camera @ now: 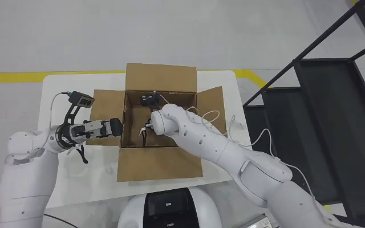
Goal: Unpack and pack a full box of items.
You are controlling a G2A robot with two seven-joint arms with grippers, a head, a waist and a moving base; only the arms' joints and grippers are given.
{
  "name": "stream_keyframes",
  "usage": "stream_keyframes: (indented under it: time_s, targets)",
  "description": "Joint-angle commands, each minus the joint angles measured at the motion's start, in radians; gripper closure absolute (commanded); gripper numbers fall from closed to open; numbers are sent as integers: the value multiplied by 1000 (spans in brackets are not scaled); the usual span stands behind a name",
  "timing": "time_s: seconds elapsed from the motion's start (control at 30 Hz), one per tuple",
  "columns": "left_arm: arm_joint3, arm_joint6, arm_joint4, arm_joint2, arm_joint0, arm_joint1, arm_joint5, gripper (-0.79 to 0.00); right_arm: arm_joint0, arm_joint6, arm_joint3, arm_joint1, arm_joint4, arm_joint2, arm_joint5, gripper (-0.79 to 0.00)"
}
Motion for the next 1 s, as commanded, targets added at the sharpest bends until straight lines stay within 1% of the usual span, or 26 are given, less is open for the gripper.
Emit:
stream_keyframes:
  time_s: [0.0, 0.1, 0.2, 0.27, 0.33, 0.47, 0.6, 0.7, 0.83, 0.97]
  targets:
    - [0, 0, 0, 0, 0, 0, 0, -785, 8, 0, 21, -9, 1, 0, -2, -785]
    - [0, 0, 0, 0, 0, 0, 0, -785, 8, -14, 16, -13, 3, 15, -4, -785]
    - [0, 0, 0, 0, 0, 0, 0, -785, -10, -14, -43, 2, -4, 51, -3, -785]
    - [0, 0, 0, 0, 0, 0, 0, -785, -33, -3, -106, 23, -28, 85, 8, -785]
    - [0, 0, 0, 0, 0, 0, 0, -785, -73, 19, -199, 51, -52, 131, 11, -785]
    - [0, 0, 0, 0, 0, 0, 0, -785, -197, 105, -433, 124, -125, 260, -9, -785]
    - [-2, 7, 1, 1, 2, 0, 2, -785, -365, 230, -689, 196, -143, 443, -100, -785]
    - [-25, 50, 26, -9, 11, 4, 22, -785, -489, 310, -848, 233, -86, 590, -193, -785]
    - [-11, 77, 54, -58, 16, 15, 42, -785, -604, 380, -973, 263, 48, 766, -309, -785]
    - [45, 95, 88, -131, 19, 32, 64, -785, -674, 409, -1036, 284, 172, 919, -388, -785]
